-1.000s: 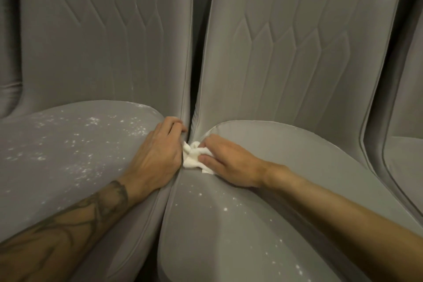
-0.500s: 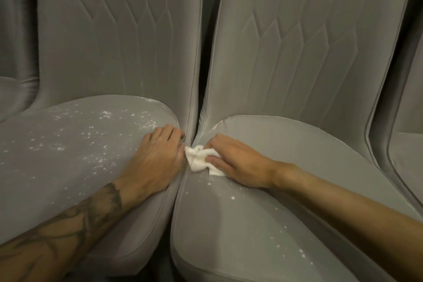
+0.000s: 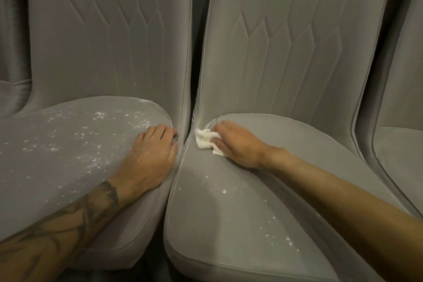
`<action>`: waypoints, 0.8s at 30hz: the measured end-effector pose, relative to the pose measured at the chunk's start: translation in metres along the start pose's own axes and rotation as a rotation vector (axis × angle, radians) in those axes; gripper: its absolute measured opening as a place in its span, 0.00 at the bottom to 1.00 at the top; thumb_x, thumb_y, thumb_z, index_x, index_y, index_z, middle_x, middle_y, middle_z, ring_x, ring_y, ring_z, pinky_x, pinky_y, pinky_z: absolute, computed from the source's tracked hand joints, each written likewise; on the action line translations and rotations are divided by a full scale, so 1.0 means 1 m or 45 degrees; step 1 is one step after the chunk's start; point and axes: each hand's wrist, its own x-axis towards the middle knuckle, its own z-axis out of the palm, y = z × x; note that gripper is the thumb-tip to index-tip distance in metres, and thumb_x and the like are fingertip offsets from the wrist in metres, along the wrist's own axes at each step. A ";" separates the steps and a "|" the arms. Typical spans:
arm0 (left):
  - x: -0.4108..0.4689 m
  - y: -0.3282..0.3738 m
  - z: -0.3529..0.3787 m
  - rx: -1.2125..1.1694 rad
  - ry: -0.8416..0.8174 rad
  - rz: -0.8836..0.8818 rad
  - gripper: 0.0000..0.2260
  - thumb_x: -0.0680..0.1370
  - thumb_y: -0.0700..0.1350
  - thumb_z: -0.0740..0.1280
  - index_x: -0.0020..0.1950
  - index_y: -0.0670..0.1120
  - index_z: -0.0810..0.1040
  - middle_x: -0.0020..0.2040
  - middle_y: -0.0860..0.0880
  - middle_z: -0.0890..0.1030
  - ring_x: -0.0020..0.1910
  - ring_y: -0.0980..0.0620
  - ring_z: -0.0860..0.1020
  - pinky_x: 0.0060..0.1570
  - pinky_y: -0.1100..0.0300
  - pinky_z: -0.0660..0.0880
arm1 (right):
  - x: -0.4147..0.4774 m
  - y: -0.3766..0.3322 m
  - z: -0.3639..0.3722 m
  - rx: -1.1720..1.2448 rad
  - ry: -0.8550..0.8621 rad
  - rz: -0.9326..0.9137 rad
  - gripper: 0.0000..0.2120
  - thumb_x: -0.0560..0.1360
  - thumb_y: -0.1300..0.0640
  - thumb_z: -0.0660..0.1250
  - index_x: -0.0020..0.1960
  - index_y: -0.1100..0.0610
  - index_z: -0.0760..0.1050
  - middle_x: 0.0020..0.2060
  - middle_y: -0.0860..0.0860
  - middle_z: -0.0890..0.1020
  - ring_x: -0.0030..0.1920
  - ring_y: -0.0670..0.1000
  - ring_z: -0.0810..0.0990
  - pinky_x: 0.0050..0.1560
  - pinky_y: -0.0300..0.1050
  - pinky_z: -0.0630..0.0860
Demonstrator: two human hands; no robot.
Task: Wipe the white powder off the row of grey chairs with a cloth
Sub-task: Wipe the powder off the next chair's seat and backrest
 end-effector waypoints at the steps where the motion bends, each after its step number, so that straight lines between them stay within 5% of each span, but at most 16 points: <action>1: 0.000 0.000 0.000 -0.007 -0.005 -0.011 0.16 0.84 0.51 0.52 0.64 0.49 0.74 0.57 0.51 0.75 0.53 0.51 0.72 0.57 0.53 0.69 | 0.003 0.003 0.002 0.002 0.034 0.070 0.12 0.83 0.49 0.57 0.60 0.56 0.71 0.55 0.55 0.75 0.55 0.58 0.74 0.57 0.55 0.70; 8: 0.001 -0.001 0.002 -0.004 0.006 -0.012 0.16 0.83 0.51 0.52 0.63 0.49 0.74 0.57 0.50 0.75 0.54 0.50 0.73 0.56 0.52 0.69 | -0.029 0.001 -0.007 -0.034 -0.072 -0.189 0.13 0.83 0.46 0.55 0.59 0.54 0.70 0.52 0.52 0.75 0.50 0.53 0.73 0.53 0.50 0.69; 12: 0.000 -0.001 0.000 -0.009 0.007 0.008 0.17 0.83 0.51 0.51 0.63 0.48 0.75 0.58 0.50 0.75 0.54 0.50 0.72 0.57 0.52 0.69 | -0.020 0.067 -0.015 -0.168 0.007 0.298 0.16 0.83 0.47 0.55 0.63 0.57 0.70 0.58 0.58 0.75 0.57 0.60 0.74 0.58 0.52 0.69; 14: 0.001 -0.001 0.001 -0.014 0.001 -0.005 0.17 0.83 0.52 0.51 0.64 0.48 0.75 0.58 0.50 0.75 0.54 0.50 0.72 0.57 0.52 0.69 | -0.022 0.064 -0.009 -0.190 0.054 0.356 0.15 0.83 0.48 0.56 0.61 0.58 0.70 0.57 0.59 0.75 0.57 0.61 0.73 0.57 0.52 0.68; 20: 0.001 -0.003 0.003 0.000 0.036 0.035 0.15 0.83 0.51 0.53 0.62 0.48 0.75 0.56 0.50 0.75 0.52 0.50 0.72 0.55 0.53 0.69 | -0.053 0.015 -0.013 -0.026 -0.027 -0.151 0.12 0.84 0.48 0.56 0.60 0.55 0.70 0.53 0.52 0.75 0.50 0.52 0.71 0.53 0.46 0.67; 24: 0.000 -0.004 0.003 0.004 0.038 0.038 0.14 0.83 0.50 0.54 0.62 0.48 0.75 0.55 0.50 0.75 0.52 0.49 0.73 0.54 0.52 0.69 | -0.048 0.072 -0.024 -0.120 0.000 0.187 0.14 0.83 0.48 0.57 0.61 0.56 0.71 0.55 0.55 0.76 0.53 0.57 0.74 0.56 0.52 0.70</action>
